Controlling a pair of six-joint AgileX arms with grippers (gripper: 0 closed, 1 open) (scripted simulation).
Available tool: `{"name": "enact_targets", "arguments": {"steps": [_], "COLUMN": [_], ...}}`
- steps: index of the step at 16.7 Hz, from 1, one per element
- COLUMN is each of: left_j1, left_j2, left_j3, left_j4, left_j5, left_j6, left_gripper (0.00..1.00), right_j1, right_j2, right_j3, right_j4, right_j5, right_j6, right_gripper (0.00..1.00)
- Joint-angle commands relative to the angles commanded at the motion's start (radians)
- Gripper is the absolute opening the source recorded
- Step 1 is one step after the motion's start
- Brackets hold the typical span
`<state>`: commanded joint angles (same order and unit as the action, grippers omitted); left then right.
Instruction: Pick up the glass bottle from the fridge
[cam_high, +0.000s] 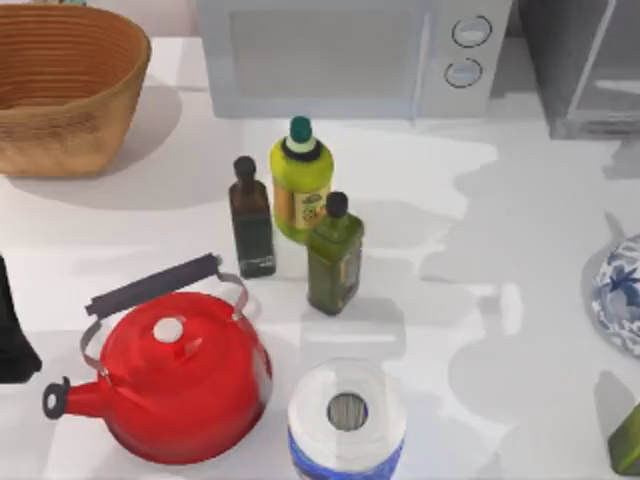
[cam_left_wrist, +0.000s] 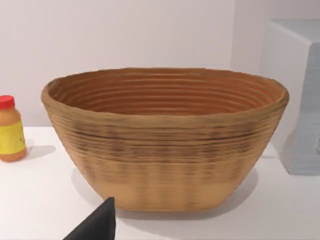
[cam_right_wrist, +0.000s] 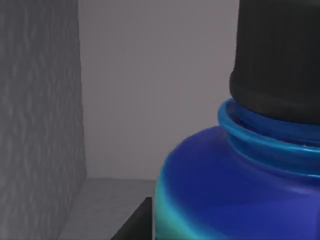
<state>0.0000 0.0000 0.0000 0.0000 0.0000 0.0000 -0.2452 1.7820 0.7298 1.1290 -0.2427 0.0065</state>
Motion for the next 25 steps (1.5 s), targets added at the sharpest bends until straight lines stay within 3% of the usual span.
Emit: {"name": "enact_targets", "arguments": {"steps": [6,16,20,25], "left_j1": [0.0,0.0,0.0,0.0], "left_j2": [0.0,0.0,0.0,0.0], "left_j3": [0.0,0.0,0.0,0.0], "left_j4": [0.0,0.0,0.0,0.0], "left_j5": [0.0,0.0,0.0,0.0], "left_j6": [0.0,0.0,0.0,0.0], "left_gripper": [1.0,1.0,1.0,1.0], "right_j1": [0.055,0.175,0.225,0.245], "right_j2": [-0.472,-1.538,-1.739,-1.782], "right_j3": [-0.115,-0.572,-0.698,-0.73], "right_j4": [-0.207,-0.909,-1.088,-1.129], "right_j5": [0.002,0.17,0.231,0.243], "right_j6": [-0.026,-0.02,-0.011,-0.007], "right_gripper": [0.0,0.0,0.0,0.0]}}
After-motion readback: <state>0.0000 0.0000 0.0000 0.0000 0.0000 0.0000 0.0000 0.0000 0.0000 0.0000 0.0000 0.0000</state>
